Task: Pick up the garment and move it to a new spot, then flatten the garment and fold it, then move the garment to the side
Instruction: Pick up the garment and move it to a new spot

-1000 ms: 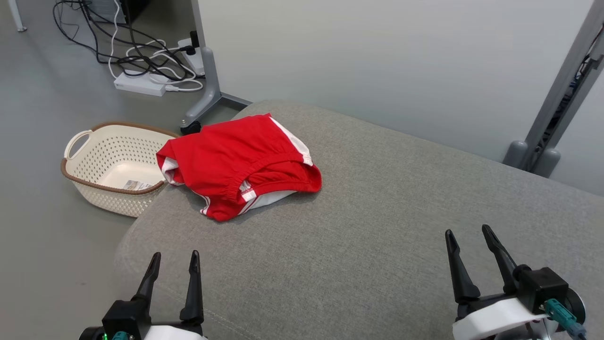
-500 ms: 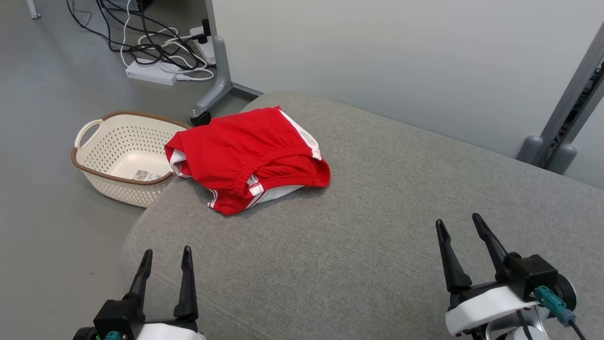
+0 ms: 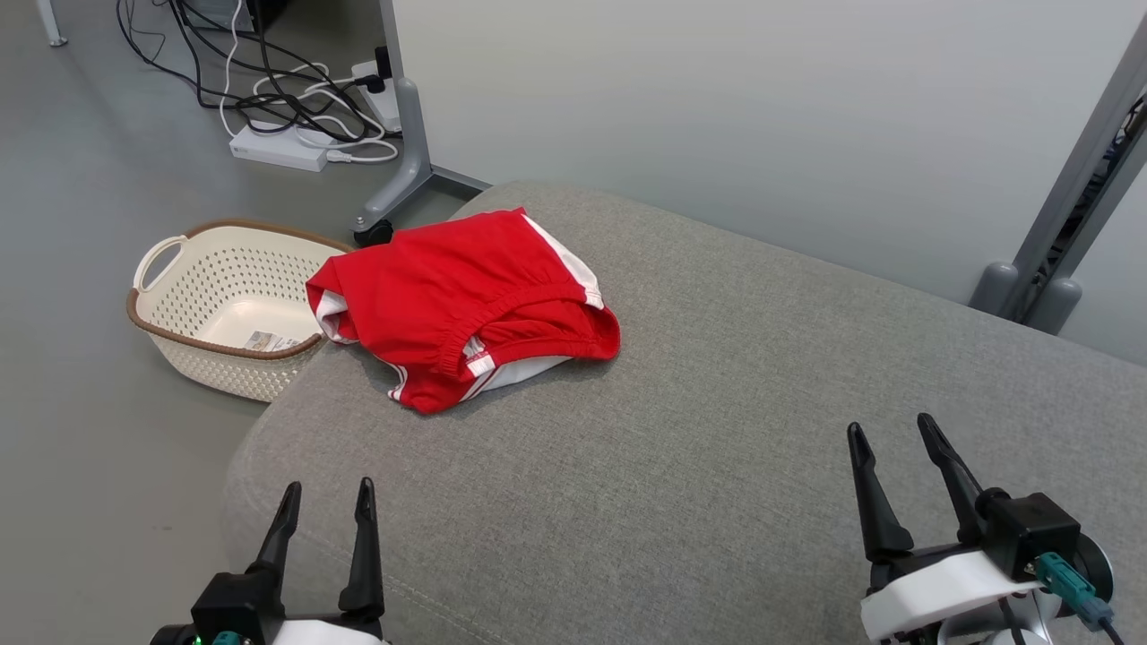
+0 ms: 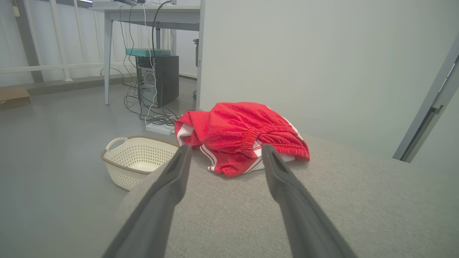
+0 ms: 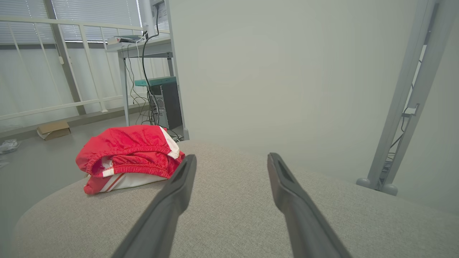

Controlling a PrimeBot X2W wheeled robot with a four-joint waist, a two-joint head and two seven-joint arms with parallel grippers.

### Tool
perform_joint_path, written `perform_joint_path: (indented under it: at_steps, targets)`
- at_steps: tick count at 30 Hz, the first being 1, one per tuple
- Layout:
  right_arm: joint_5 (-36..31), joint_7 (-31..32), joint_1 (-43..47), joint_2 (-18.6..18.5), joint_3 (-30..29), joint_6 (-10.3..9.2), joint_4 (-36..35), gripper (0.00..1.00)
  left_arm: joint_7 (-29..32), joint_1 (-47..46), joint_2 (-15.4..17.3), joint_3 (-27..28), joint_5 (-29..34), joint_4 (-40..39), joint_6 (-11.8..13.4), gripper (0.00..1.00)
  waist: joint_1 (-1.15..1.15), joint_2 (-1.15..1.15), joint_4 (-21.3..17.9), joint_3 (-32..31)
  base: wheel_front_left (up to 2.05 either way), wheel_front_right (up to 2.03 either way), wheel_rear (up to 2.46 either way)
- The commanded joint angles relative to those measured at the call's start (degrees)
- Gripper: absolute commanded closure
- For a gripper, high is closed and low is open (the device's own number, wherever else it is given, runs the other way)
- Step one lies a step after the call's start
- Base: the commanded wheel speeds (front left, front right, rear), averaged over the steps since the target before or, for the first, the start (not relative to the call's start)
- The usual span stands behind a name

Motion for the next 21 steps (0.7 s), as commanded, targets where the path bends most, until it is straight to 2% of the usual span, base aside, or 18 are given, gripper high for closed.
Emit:
perform_joint_path:
  at_steps: [1,7,12,17,21]
  targets:
    - [0.1,-0.3,0.8,-0.4,-0.4,0.09,-0.3,0.00,-0.1,-0.2,0.2,-0.1,0.5,0.5,-0.4,0.00,0.00,0.00,0.1,0.1,0.00,0.00,0.00]
    - [-0.8,-0.3,1.2,-0.4,-1.4,0.09,-1.3,0.00,-0.1,-2.7,0.2,-0.5,1.7,3.3,-1.5,0.00,0.00,0.00,-0.4,1.6,0.00,0.00,0.00]
    - [-2.2,-0.3,-0.5,-0.4,-1.4,0.09,-2.5,0.00,-0.1,-7.5,0.6,1.0,1.7,5.4,-4.1,0.00,0.00,0.00,-2.6,5.7,0.00,0.00,0.00]
    - [-3.9,-0.3,-3.2,-0.5,-1.4,0.09,-3.6,0.00,0.4,-15.2,3.6,3.2,0.6,7.8,-6.1,0.00,0.00,0.00,-5.5,10.9,0.00,0.00,0.00]
    - [-4.8,-0.3,-4.7,-0.4,-1.2,0.09,-4.4,0.00,5.7,-21.8,7.5,4.0,-0.7,8.7,-7.5,0.00,0.00,0.00,-7.3,13.9,0.00,0.00,0.00]
